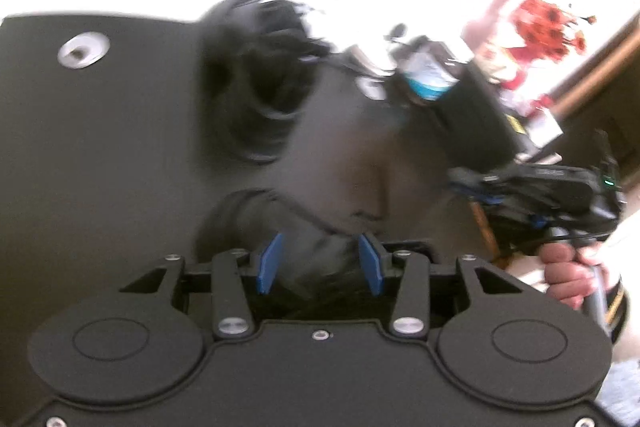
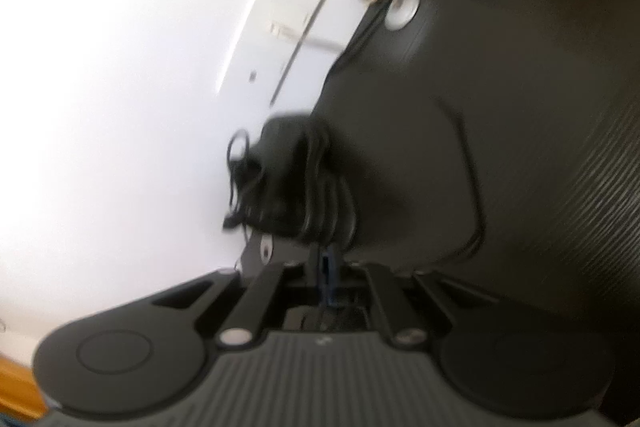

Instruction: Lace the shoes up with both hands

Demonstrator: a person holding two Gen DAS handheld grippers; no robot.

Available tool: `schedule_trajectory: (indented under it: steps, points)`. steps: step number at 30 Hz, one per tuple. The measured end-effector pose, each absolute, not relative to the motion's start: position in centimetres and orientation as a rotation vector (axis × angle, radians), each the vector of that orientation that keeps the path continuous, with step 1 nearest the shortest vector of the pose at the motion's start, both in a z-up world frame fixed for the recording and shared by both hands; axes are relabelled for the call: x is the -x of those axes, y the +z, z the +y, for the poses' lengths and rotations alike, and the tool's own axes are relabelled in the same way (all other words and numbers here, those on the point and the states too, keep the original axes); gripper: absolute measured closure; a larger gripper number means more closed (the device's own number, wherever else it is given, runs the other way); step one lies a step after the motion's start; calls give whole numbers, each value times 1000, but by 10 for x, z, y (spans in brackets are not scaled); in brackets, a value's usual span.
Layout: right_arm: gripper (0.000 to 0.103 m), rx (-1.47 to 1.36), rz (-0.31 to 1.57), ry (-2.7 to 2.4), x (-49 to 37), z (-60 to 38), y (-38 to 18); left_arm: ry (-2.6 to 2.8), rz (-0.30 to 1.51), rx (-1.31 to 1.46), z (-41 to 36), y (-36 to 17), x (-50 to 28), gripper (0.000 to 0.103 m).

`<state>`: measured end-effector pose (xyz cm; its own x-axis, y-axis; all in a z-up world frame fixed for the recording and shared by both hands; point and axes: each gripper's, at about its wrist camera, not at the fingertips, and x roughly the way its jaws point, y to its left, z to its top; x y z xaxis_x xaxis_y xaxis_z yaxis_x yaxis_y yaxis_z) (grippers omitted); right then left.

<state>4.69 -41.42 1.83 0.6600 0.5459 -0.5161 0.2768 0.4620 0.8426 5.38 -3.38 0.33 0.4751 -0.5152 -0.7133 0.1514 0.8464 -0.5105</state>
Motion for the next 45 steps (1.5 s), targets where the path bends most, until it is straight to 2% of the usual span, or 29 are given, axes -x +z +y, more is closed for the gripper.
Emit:
schedule_trajectory:
  steps: [5,13,18,19,20,21,31,37,39,41,45]
  points:
    - [100,-1115,833,134,-46,-432,20,-385,1079,440,-30,-27,-39,51]
    - [100,-1092,778,68,-42,-449,26,-295,1145,727,-16,-59,-29,52]
    - [100,-1095,759,52,-41,-455,29,-272,1158,803,-18,-65,-26,55]
    - [100,-1093,755,48,-42,-454,28,-266,1155,810,-17,-65,-25,74]
    - [100,-1092,752,46,-42,-454,28,-253,1154,813,-17,-65,-24,98]
    - [100,-1093,747,43,-41,-454,29,-242,1147,815,-17,-63,-24,100]
    - [100,-1105,661,-15,-37,-476,37,-403,918,839,-20,2,-18,100]
    - [100,-1109,597,-77,-30,-495,42,-489,904,789,-42,22,-25,98]
    - [100,-1109,581,-103,-26,-502,43,-482,919,761,-48,23,-25,90]
    - [100,-1103,573,-129,-21,-508,42,-467,932,739,-53,23,-25,64]
    - [100,-1110,552,-194,-10,-522,38,-455,939,702,-56,27,-25,63]
